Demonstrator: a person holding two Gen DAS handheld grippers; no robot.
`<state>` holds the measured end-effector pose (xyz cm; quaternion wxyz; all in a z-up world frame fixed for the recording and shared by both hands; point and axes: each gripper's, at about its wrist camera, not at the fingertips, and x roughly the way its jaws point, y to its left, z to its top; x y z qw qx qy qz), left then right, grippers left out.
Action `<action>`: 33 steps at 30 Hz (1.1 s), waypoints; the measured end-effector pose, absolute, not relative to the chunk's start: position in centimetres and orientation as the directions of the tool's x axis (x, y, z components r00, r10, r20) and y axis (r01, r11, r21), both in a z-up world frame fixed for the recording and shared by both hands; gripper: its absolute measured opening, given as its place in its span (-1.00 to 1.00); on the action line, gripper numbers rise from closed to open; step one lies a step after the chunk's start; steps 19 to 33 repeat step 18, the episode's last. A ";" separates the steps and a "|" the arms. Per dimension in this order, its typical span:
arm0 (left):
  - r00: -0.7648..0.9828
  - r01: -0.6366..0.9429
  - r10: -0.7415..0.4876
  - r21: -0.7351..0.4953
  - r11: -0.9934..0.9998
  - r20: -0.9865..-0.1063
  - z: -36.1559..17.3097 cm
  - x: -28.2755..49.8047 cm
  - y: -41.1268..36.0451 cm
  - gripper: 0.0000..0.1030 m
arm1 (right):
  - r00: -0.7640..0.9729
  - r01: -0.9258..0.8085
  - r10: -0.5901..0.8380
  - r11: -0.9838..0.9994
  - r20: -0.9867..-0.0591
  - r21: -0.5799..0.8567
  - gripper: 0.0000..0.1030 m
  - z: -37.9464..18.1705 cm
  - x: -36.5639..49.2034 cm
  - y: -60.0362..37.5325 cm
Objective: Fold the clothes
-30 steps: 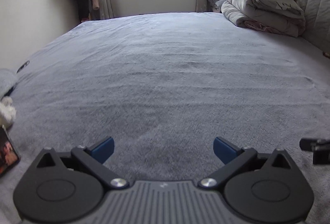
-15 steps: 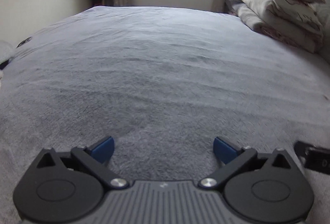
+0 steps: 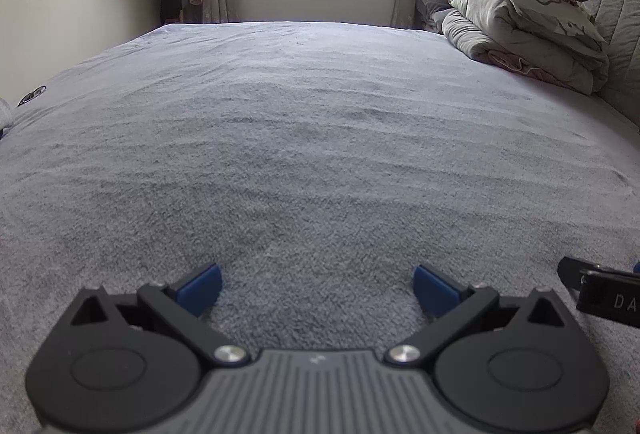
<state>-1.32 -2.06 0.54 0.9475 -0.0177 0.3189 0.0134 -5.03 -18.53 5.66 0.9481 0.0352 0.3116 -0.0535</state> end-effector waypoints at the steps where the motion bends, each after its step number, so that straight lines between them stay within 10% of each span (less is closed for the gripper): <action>1: 0.797 -0.037 0.014 -0.025 0.999 -0.604 0.5 -1.3 -2.1 1.00 | 0.801 0.126 -0.083 0.992 -0.593 0.032 1.00 5.6 -5.1 -18.5; 33: 0.801 -0.017 -0.008 -0.036 0.999 -0.599 0.4 -1.3 -2.1 1.00 | 0.804 0.142 -0.103 0.990 -0.586 0.021 1.00 5.5 -5.4 -18.0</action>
